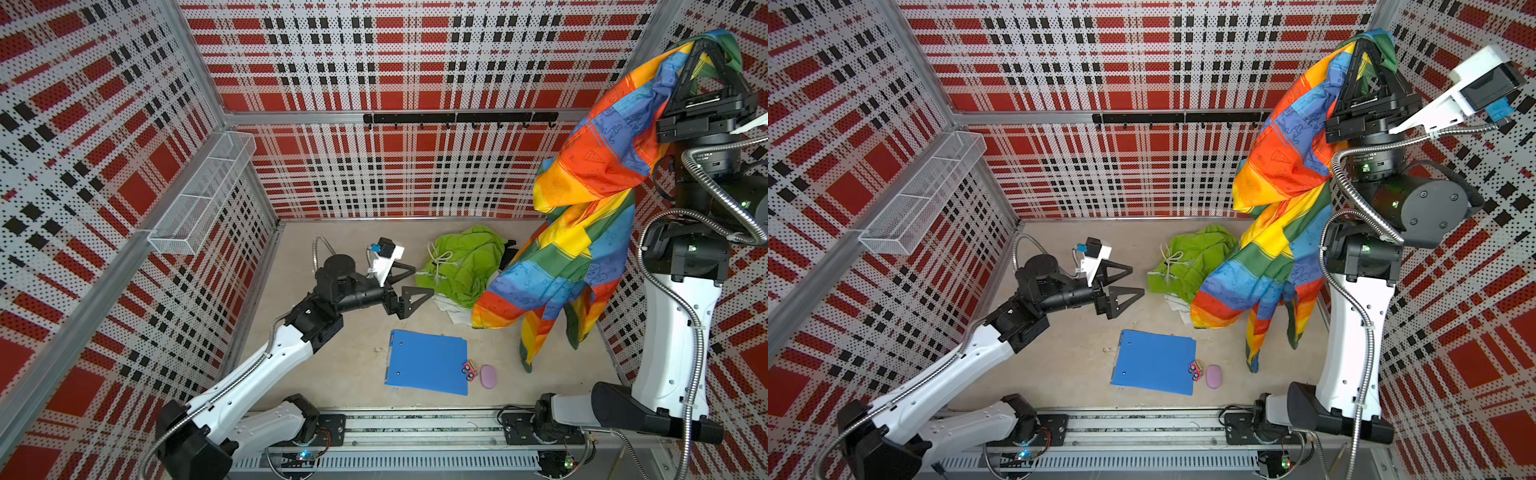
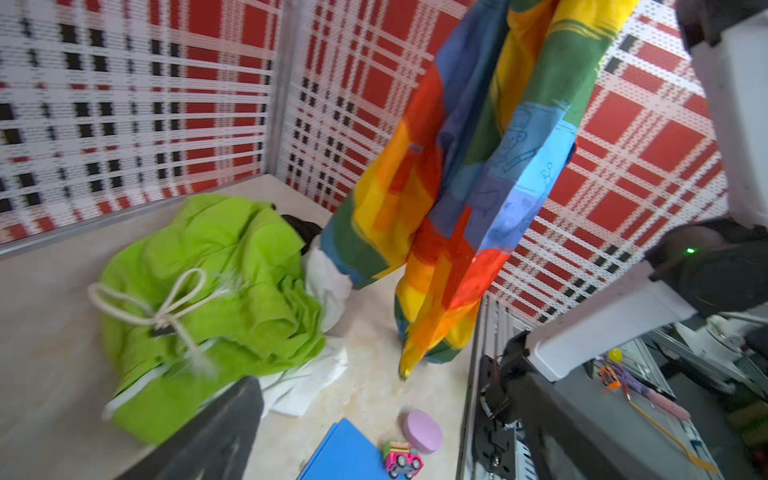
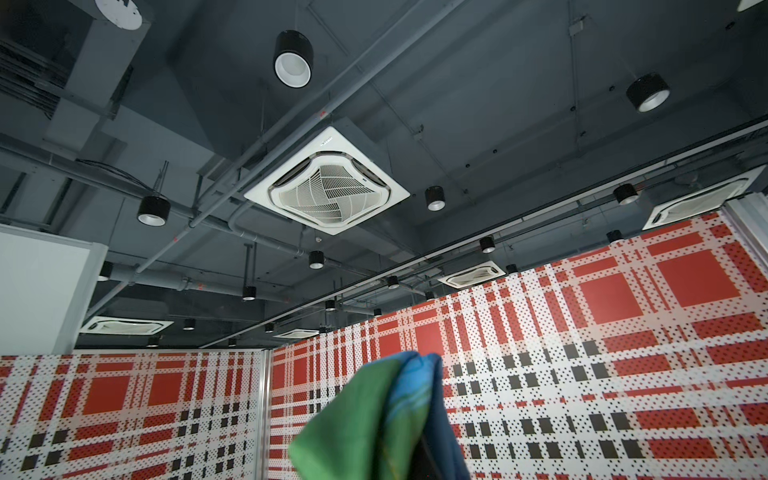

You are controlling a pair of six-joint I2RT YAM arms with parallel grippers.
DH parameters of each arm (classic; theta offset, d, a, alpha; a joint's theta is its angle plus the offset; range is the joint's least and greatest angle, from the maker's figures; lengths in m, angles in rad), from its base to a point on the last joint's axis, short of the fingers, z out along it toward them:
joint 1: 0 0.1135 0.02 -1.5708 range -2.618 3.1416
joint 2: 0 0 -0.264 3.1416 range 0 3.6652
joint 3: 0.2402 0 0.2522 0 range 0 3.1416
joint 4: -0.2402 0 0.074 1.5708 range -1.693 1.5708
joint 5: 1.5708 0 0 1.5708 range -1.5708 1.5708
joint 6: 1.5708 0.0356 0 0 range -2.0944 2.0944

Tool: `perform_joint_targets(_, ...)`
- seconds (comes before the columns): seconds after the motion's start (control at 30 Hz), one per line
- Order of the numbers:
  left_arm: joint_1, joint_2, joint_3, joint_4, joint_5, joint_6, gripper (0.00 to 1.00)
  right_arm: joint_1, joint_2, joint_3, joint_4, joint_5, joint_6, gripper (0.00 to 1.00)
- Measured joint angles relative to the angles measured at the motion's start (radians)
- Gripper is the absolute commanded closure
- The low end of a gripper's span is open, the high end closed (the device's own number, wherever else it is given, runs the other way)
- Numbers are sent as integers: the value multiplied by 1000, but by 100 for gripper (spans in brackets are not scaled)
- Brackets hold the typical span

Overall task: Pick out a specific cloth from the pile
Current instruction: 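Lift the rainbow-striped cloth high out of the pile with the right gripper, then reach the left gripper to the hanging rainbow cloth and grasp it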

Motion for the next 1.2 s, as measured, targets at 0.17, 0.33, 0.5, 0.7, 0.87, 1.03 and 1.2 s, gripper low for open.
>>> perform_joint_targets(0.17, -169, 208, 182, 95, -104, 19, 1, 5, 4, 5, -2, -26, 35, 100)
perform_joint_targets(0.33, -251, 394, 314, 167, -138, 12, 40, 10, 3, 5, -4, -35, 45, 100)
perform_joint_targets(0.5, -273, 549, 431, 213, -110, -29, 57, 11, 3, 3, -23, -39, 45, 100)
perform_joint_targets(0.7, -275, 663, 553, 259, -71, -73, 1, 13, 3, -14, -18, -65, 68, 100)
perform_joint_targets(0.87, -279, 750, 656, 322, -8, -121, 1, 28, 3, -52, -14, -82, 79, 100)
perform_joint_targets(1.03, -291, 815, 704, 376, 26, -159, 1, 33, 3, -77, -21, -89, 79, 100)
perform_joint_targets(1.2, -304, 914, 815, 399, 4, -192, 1, 55, -3, -91, -21, -92, 78, 100)
